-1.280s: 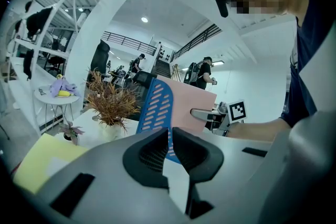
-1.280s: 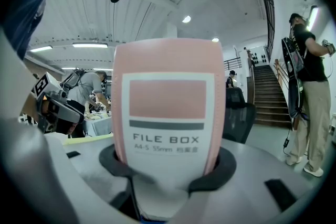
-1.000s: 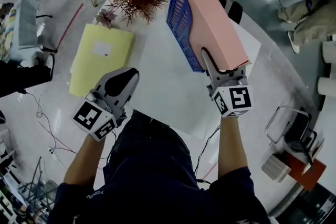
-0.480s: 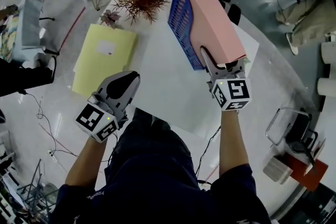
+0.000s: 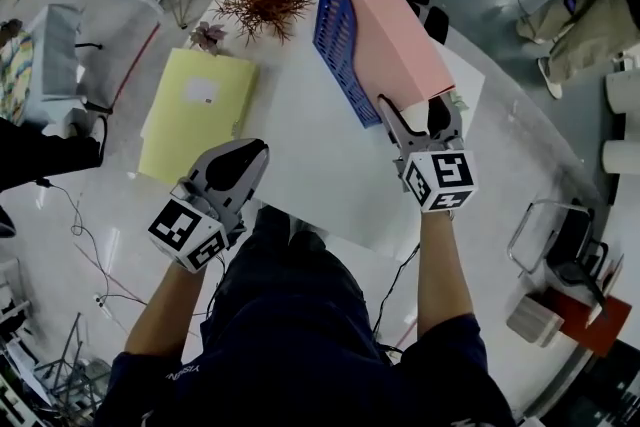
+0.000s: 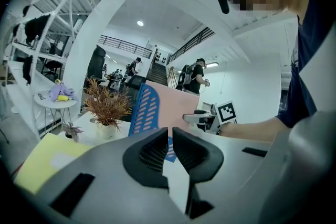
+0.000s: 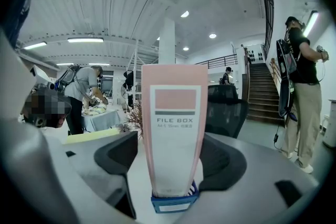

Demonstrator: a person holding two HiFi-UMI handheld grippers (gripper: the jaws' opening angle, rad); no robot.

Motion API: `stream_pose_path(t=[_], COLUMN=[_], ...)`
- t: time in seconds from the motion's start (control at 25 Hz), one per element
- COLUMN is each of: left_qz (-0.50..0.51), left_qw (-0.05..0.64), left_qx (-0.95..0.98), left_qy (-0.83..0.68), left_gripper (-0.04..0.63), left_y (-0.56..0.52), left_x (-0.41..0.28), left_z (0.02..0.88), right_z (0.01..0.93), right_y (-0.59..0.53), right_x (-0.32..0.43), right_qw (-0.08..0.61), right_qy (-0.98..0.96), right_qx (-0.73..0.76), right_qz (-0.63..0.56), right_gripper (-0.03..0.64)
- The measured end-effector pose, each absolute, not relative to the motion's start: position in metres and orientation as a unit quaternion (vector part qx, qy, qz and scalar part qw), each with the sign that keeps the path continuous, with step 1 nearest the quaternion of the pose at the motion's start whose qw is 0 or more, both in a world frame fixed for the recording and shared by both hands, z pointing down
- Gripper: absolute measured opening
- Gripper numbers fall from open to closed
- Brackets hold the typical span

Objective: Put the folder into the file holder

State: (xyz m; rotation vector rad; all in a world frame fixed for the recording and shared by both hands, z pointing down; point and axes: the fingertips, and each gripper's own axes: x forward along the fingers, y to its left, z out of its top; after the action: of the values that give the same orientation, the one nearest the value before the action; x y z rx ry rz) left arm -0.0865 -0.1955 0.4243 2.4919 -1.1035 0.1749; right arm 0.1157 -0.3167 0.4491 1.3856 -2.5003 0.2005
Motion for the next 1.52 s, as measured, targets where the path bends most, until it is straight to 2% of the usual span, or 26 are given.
stream_pose_path(t=[1.16, 1.4, 1.52], left_qz=[0.066, 0.064, 0.064], left_qw=[0.160, 0.151, 0.147], left_qx=[0.913, 0.916, 0.918], left_qy=[-0.370, -0.366, -0.364], left_gripper=[0.051, 0.051, 0.051], left_y=[-0.156, -0.152, -0.150], left_x=[-0.051, -0.043, -0.039], left_z=[0.393, 0.385, 0.381], right_z=[0.423, 0.414, 0.410], right_y=[-0.206, -0.185, -0.175], right_x=[0.153, 0.153, 0.153], right_qw=[0.089, 0.078, 0.074], right_qy=[-0.859, -0.861, -0.862], right_qx=[0.494, 0.491, 0.490], right_qz=[0.100, 0.105, 0.105], right_gripper=[0.333, 0.310, 0.272])
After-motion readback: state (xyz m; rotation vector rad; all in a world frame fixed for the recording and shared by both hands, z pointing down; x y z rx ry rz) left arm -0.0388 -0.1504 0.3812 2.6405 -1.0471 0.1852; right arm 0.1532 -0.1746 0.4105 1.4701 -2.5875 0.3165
